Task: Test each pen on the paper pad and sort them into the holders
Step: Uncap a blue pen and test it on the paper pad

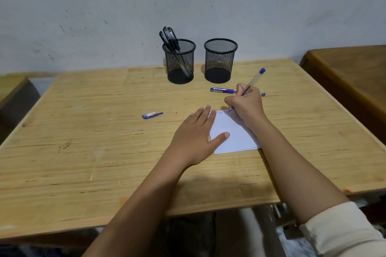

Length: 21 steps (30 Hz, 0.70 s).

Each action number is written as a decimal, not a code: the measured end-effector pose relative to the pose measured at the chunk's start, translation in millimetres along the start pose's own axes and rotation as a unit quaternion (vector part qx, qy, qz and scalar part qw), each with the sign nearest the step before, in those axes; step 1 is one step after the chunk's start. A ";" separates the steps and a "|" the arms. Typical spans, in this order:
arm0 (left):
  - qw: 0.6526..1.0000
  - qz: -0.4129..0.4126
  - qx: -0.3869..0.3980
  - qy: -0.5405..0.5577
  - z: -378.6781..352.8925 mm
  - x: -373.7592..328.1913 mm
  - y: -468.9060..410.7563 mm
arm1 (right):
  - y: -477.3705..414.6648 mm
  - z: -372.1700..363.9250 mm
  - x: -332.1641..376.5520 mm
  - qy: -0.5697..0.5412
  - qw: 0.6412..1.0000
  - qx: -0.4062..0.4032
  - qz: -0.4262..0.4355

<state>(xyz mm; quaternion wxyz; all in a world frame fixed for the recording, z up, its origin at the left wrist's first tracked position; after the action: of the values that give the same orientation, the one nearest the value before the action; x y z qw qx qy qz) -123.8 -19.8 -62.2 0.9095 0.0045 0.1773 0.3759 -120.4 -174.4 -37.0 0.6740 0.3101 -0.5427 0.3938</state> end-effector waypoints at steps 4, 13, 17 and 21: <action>1.000 0.001 -0.001 -0.001 0.1 0.2 0.0 | -0.6 -0.2 -2.0 -0.004 1.000 -0.004 0.004; 1.000 -0.007 -0.013 0.016 0.9 -0.6 1.9 | 1.9 11.0 -4.3 -0.276 0.958 0.075 0.024; 0.998 -0.018 -0.030 0.057 2.1 0.5 2.1 | 5.1 15.6 -2.5 -0.334 0.939 0.083 0.023; 0.976 -0.023 -0.079 0.203 19.0 8.2 10.4 | 6.4 21.1 -2.5 -0.348 0.935 0.069 0.017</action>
<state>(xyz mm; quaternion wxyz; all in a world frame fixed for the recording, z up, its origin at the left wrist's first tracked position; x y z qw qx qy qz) -119.3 -4.4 -45.5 0.8601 -0.1483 0.3283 0.3612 -136.5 -189.5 -34.9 0.4125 0.4646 -0.7200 0.3091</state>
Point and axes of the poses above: each hand's wrist, its own y-axis away from the middle knuckle, its own z-axis out of the back of the hand, x = y × z, the point moved 2 cm from there along -y, towards the middle knuckle, and after that the axes turned 6 degrees about x, right-handed, at the moved point
